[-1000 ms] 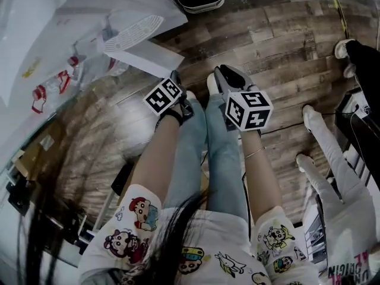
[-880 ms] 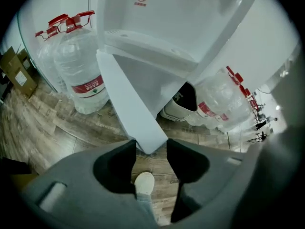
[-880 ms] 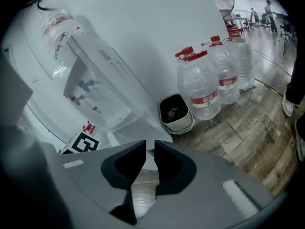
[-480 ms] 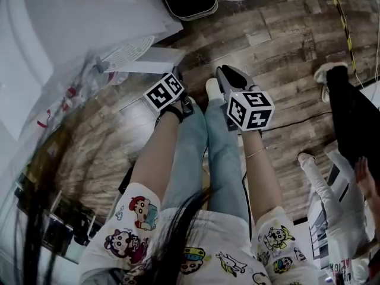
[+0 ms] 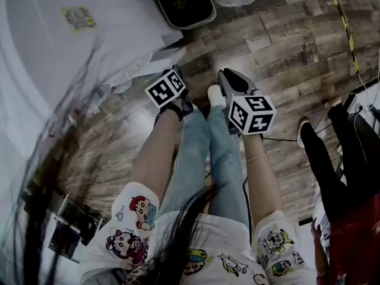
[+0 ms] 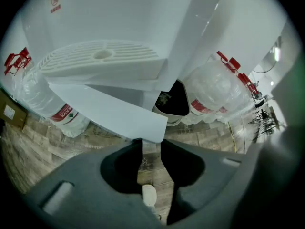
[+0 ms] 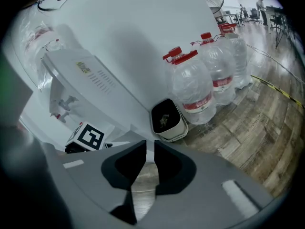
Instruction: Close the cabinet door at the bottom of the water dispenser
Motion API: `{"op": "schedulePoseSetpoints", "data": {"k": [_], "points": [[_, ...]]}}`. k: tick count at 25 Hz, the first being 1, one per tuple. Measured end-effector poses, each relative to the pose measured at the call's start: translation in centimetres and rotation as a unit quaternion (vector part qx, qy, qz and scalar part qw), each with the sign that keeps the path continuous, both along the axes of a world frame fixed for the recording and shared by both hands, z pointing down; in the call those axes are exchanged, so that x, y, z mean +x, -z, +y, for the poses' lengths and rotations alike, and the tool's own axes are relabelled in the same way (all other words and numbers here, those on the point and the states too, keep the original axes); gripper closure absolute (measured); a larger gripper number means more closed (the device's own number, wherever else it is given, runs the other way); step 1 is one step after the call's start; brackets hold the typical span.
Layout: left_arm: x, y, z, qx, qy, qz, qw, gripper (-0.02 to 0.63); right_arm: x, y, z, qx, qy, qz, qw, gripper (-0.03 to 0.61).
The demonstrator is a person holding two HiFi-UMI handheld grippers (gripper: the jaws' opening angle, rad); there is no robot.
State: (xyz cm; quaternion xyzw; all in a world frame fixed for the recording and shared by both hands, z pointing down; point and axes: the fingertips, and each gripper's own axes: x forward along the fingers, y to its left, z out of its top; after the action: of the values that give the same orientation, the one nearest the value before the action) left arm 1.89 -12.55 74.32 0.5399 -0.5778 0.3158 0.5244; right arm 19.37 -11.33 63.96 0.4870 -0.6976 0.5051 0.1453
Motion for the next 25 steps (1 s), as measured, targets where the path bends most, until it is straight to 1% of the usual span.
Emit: {"op": "schedulePoseSetpoints", "data": {"k": [3, 8, 10, 16, 25], "points": [[0.3, -0.1, -1.1, 0.004, -0.016, -0.006, 0.9998, 0.500, 0.6, -0.1, -0.2, -0.001, -0.006, -0.001, 1.000, 0.512], [0.8, -0.4, -2.9, 0.013, -0.071, -0.021, 0.9972, 0.500, 1.4, -0.2, -0.3, -0.004, -0.014, -0.003, 1.000, 0.515], [1.1, -0.5, -3.7, 0.019, -0.085, -0.025, 0.9959, 0.500, 1.7, -0.4, -0.4, -0.005, -0.016, -0.004, 1.000, 0.516], [1.9, -0.5, -5.6, 0.034, -0.113, -0.037, 0.9923, 0.500, 2.7, -0.7, -0.2, -0.007, -0.018, -0.007, 1.000, 0.518], [2.0, -0.5, -7.2, 0.051, -0.126, -0.046, 0.9897, 0.500, 3.8, -0.9, 0.3, -0.007, -0.021, -0.004, 1.000, 0.519]]}}
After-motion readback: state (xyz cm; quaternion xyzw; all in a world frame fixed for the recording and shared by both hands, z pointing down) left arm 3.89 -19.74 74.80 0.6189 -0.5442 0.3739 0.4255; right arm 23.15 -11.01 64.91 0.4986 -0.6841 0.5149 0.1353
